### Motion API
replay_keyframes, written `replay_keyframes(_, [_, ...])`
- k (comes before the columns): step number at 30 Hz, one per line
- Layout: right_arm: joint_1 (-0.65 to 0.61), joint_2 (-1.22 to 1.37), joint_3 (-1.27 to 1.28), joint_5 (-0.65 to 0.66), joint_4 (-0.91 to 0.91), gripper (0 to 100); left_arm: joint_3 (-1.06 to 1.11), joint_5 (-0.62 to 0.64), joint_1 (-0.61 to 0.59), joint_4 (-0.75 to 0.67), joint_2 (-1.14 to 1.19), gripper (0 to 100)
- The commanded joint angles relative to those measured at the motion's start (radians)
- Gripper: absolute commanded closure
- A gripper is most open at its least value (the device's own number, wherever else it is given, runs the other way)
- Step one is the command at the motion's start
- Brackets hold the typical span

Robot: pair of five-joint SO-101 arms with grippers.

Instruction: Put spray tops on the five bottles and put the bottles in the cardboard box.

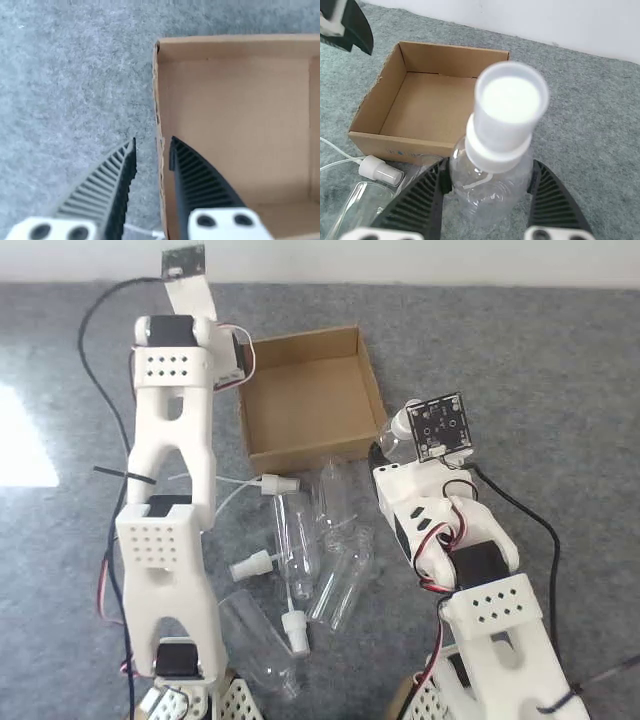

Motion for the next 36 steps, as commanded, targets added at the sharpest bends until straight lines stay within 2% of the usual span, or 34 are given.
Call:
replay_keyframes(1, [0.004, -0.012, -0.012, -0.006, -0.001, 88.4, -0.042, 0.014, 0.006, -0.051, 0.035, 90])
replay_keyframes(8, [0.004, -0.012, -0.012, -0.006, -0.004, 88.4, -0.042, 0.011, 0.005, -0.058, 0.112, 90])
replay_keyframes(14, [0.004, -0.012, -0.012, -0.006, -0.002, 88.4, -0.039, 0.008, 0.021, -0.052, 0.13, 99])
replay_keyframes(18, [0.004, -0.012, -0.012, -0.006, -0.004, 88.4, -0.033, -0.058, 0.038, -0.052, 0.132, 99])
replay_keyframes(23, [0.004, -0.012, -0.012, -0.006, -0.002, 88.4, -0.013, -0.074, 0.066, -0.051, 0.13, 99])
replay_keyframes(36, [0.007, -0.013, -0.014, -0.005, -0.002, 88.4, -0.013, -0.27, 0.114, -0.051, 0.121, 99])
